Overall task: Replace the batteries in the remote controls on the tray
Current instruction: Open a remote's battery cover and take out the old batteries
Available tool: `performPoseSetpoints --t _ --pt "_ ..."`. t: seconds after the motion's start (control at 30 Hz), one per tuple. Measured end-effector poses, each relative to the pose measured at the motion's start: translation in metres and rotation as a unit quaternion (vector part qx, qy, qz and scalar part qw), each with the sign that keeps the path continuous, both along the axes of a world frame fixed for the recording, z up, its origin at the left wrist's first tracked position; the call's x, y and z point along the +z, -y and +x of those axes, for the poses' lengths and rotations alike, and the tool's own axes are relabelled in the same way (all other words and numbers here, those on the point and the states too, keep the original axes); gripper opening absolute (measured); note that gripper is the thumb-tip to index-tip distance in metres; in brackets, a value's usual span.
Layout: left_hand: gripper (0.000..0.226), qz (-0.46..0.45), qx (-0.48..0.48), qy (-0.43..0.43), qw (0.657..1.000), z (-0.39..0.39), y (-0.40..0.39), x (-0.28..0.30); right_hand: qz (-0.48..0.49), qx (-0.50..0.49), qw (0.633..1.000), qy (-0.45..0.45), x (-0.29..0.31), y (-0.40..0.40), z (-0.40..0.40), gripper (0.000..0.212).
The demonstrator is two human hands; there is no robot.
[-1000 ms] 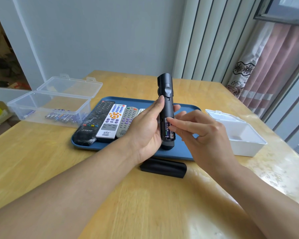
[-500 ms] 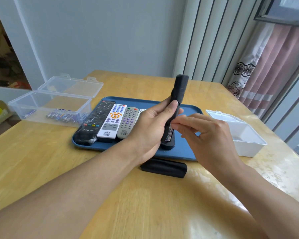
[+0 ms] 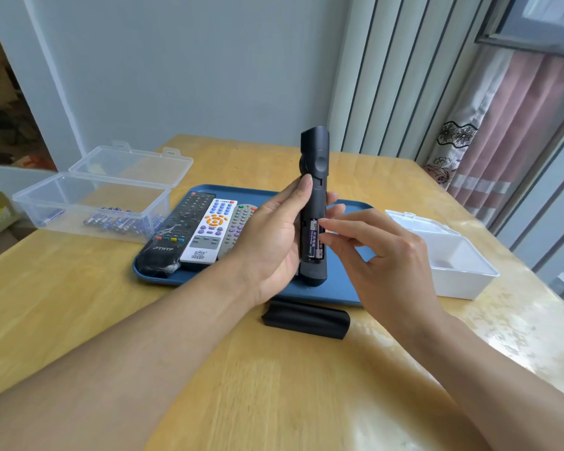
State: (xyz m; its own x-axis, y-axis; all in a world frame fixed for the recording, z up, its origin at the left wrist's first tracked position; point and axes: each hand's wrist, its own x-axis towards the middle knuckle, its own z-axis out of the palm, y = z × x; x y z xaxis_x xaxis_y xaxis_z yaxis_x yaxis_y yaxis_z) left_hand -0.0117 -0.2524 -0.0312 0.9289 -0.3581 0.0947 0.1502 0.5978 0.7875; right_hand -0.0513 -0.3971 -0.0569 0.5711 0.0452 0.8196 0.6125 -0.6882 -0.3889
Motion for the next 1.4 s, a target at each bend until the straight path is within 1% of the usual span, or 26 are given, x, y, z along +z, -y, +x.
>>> performPoseSetpoints --t 0.27,0.5,0.6,0.7,0.87,0.93,1.07,1.13,1.23,1.3,1.37,1.4 --pt "0.022 0.042 0.014 0.011 0.999 0.001 0.002 -0.006 -0.023 0.005 1.0 0.0 0.0 0.001 0.001 0.01" --pt "0.031 0.092 0.024 0.057 0.994 -0.001 0.006 -0.01 -0.041 -0.012 0.998 -0.05 0.002 -0.001 -0.001 0.009" --pt "0.036 0.098 0.011 0.067 0.993 -0.001 0.007 -0.011 -0.062 -0.01 0.994 -0.084 0.004 -0.001 -0.002 0.013" --pt "0.036 0.101 0.006 0.071 0.992 0.0 0.006 -0.013 -0.086 -0.009 0.992 -0.096 0.007 -0.002 -0.003 0.012" --pt "0.033 0.097 0.005 0.067 0.993 0.001 0.008 -0.016 -0.071 -0.01 0.989 -0.131 0.009 0.0 -0.004 0.009" --pt "0.032 0.092 0.01 0.06 0.994 0.002 0.009 -0.018 -0.036 -0.012 0.987 -0.158 0.009 -0.001 -0.005 0.005" --pt "0.03 0.091 0.021 0.052 0.994 0.001 0.012 -0.019 0.081 0.01 0.968 -0.236 0.007 -0.003 -0.003 0.012" --pt "0.033 0.092 0.029 0.052 0.994 0.0 0.012 -0.019 0.156 0.036 0.951 -0.265 0.007 -0.003 -0.002 0.014" --pt "0.044 0.09 0.04 0.045 0.994 0.002 0.013 -0.02 0.248 0.079 0.917 -0.303 0.012 -0.001 -0.003 0.024" --pt "0.04 0.085 0.05 0.031 0.995 0.004 0.012 -0.02 0.285 0.103 0.898 -0.319 0.013 -0.001 -0.004 0.027" --pt "0.032 0.077 0.065 0.009 0.995 0.005 0.01 -0.018 0.33 0.117 0.881 -0.319 0.015 0.0 -0.005 0.028" --pt "0.031 0.074 0.074 -0.006 0.994 0.006 0.009 -0.017 0.358 0.124 0.869 -0.318 0.017 0.002 -0.005 0.029"
